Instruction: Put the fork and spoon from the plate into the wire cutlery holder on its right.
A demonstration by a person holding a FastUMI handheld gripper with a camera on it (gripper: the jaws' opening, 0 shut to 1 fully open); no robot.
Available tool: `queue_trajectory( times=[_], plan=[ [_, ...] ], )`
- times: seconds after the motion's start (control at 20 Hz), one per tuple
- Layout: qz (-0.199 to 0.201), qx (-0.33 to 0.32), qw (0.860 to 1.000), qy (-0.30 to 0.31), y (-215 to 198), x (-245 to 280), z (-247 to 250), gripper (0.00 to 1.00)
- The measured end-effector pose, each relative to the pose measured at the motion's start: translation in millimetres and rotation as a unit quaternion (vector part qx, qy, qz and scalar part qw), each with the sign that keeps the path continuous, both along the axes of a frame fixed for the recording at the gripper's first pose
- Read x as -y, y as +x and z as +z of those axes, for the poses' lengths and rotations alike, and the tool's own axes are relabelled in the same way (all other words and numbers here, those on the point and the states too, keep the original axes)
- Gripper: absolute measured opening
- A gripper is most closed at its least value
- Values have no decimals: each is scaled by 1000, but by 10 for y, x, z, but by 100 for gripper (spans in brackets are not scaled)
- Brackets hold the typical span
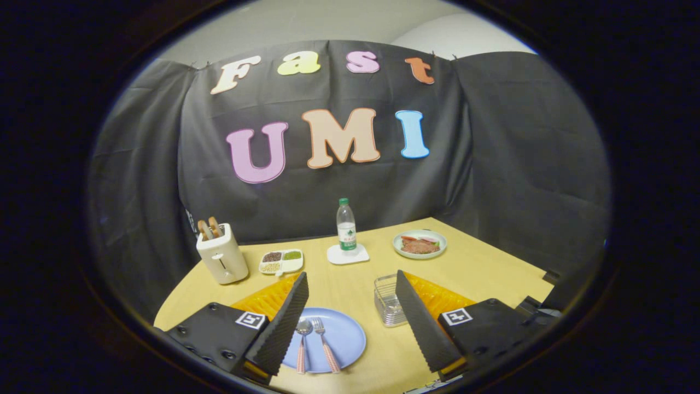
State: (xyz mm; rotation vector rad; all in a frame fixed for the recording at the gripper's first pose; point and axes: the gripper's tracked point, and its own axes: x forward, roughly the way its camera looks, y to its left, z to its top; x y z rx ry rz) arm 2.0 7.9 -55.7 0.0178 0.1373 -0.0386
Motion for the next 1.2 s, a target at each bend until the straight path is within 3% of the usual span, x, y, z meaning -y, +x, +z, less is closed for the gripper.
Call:
queue_trajectory(
  times=[0.4,0.9,1.2],
  plan=[
    [61,-80,993,-56,19,-243,-718,100],
    [111,-191,970,-101,90,-354,-1770,100],
    [132,-227,958,-119,115,-418,-2026,84]
  ],
)
